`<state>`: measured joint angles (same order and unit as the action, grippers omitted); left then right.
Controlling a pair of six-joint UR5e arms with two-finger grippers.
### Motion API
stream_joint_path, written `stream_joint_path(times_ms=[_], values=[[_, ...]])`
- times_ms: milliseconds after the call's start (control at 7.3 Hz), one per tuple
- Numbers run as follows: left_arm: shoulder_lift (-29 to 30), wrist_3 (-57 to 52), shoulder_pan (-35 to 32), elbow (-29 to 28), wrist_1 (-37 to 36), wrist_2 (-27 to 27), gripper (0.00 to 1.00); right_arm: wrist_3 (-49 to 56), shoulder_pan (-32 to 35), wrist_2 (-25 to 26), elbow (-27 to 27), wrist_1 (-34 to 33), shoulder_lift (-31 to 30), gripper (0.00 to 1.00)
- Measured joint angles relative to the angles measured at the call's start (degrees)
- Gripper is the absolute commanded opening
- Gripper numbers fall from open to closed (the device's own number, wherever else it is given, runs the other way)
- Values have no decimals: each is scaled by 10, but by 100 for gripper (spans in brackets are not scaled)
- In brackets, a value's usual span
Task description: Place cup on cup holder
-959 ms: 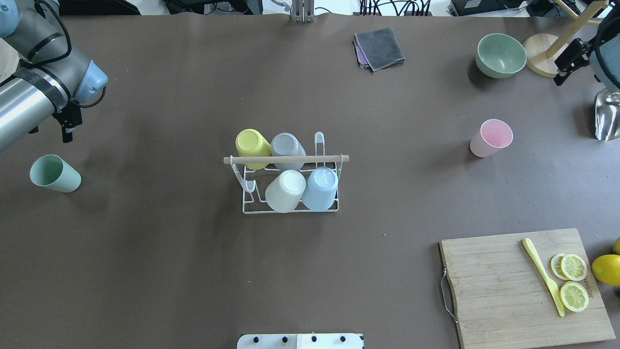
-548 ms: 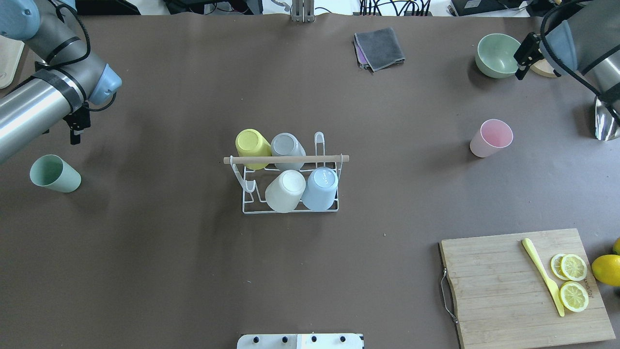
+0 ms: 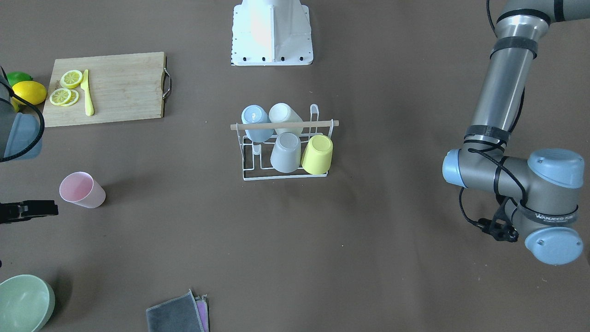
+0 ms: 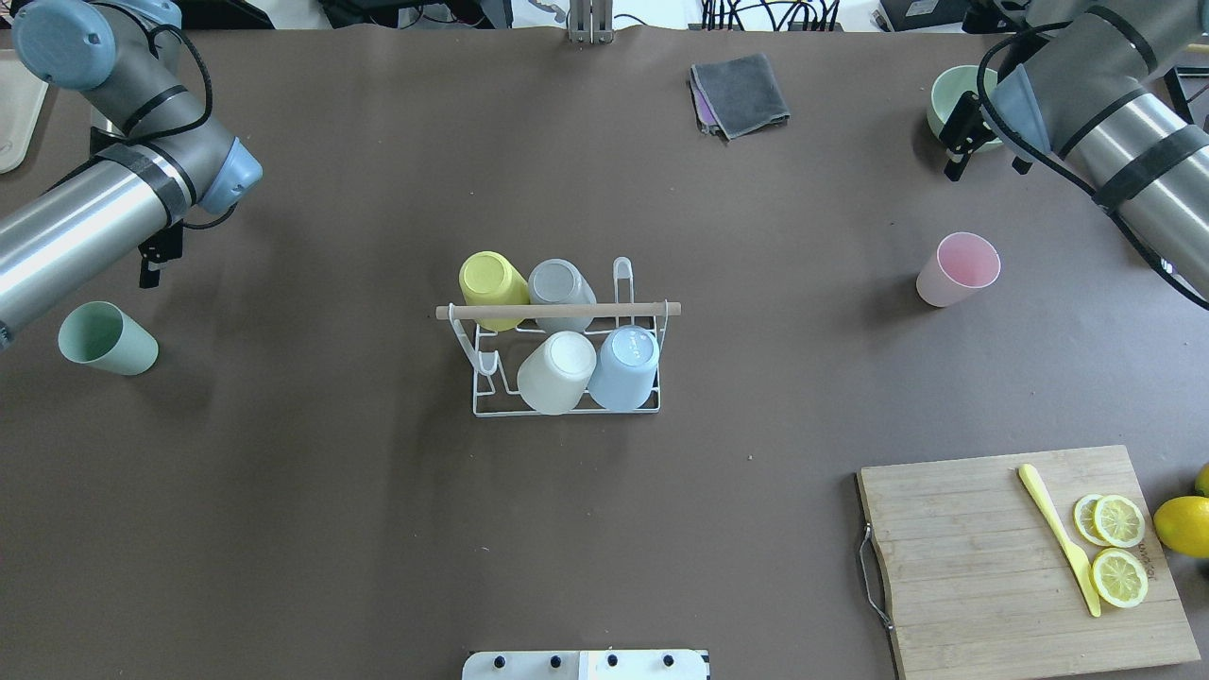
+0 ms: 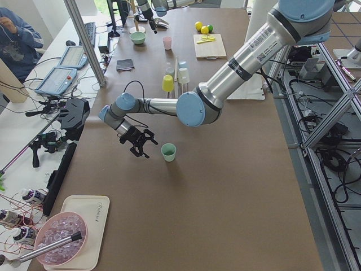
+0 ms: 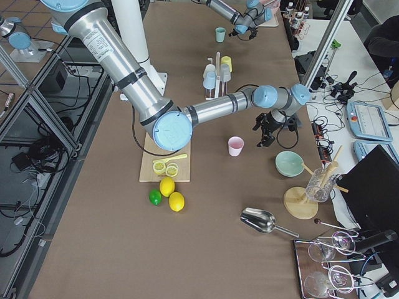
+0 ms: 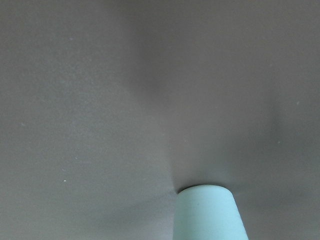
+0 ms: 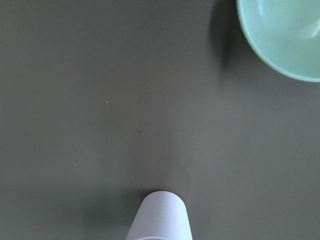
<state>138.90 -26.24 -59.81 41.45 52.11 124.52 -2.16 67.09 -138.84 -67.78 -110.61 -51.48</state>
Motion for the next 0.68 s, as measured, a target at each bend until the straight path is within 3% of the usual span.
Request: stream_joint_path(times_ms=[685], values=[[29,2,38,-46,-2,-32,95,43,-36,13,60,-49,39,100]])
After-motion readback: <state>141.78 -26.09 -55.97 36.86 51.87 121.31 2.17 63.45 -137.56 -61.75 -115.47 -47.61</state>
